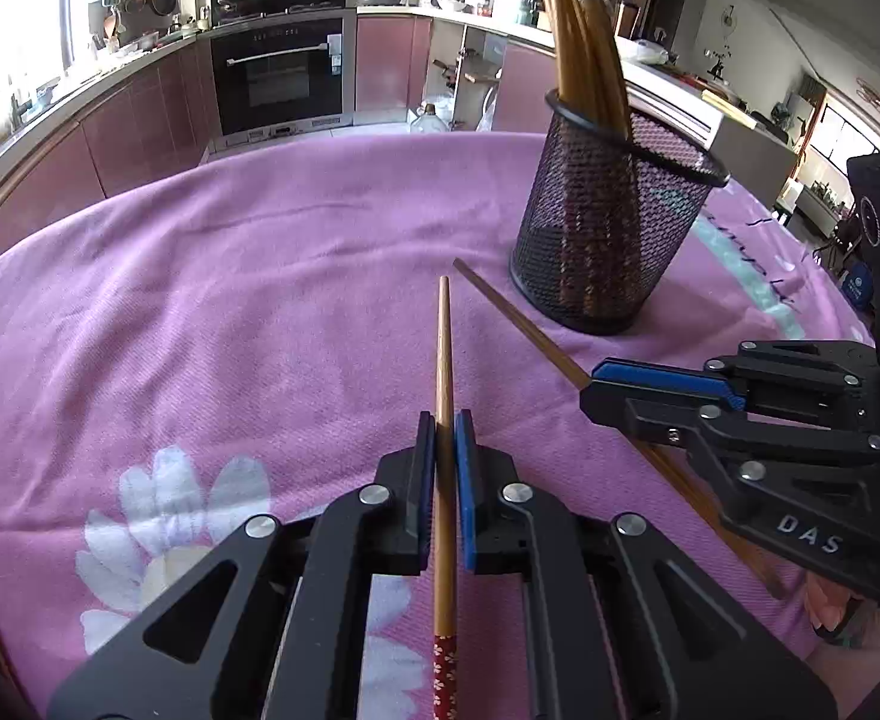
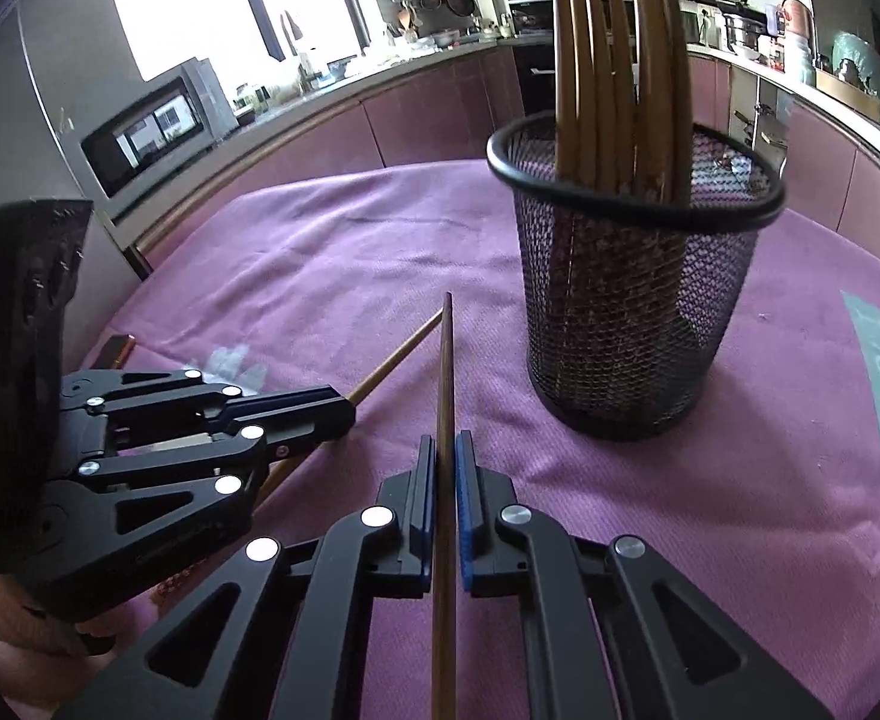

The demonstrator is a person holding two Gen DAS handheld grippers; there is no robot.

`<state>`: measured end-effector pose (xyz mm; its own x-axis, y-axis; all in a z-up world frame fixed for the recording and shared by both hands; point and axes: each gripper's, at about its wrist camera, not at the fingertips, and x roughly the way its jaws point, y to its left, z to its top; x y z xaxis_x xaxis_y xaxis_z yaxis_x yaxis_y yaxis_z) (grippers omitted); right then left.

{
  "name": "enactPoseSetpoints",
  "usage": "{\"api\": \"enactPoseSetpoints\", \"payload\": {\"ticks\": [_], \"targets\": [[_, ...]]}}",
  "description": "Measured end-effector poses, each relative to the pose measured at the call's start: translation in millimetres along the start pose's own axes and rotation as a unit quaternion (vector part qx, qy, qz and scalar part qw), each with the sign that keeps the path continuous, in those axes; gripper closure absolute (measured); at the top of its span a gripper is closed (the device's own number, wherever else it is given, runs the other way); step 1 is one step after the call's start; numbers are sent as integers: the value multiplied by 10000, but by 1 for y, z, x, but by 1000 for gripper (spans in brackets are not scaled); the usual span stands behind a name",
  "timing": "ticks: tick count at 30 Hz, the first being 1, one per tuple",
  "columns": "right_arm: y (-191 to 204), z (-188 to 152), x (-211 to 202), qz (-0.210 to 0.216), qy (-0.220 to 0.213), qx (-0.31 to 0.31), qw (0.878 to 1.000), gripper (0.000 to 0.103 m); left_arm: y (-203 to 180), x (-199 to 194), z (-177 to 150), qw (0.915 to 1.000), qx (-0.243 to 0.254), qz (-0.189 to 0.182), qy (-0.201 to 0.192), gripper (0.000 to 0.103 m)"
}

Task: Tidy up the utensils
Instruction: 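Close the left tool on a bamboo chopstick while the right tool grasps the other, then lift the left tool's chopstick upright over the mesh cup while the right tool lifts its own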

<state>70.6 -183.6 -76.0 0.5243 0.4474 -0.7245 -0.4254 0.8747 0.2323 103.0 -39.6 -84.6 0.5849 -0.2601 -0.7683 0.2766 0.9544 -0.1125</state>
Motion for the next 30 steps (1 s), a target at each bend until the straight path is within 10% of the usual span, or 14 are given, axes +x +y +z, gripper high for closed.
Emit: {"api": "enactPoseSetpoints", "payload": {"ticks": [30], "targets": [[-8,3,-79,268,-1054,68,9940,98,-14,-76,12,9940,-142,-795,-743,96]]}}
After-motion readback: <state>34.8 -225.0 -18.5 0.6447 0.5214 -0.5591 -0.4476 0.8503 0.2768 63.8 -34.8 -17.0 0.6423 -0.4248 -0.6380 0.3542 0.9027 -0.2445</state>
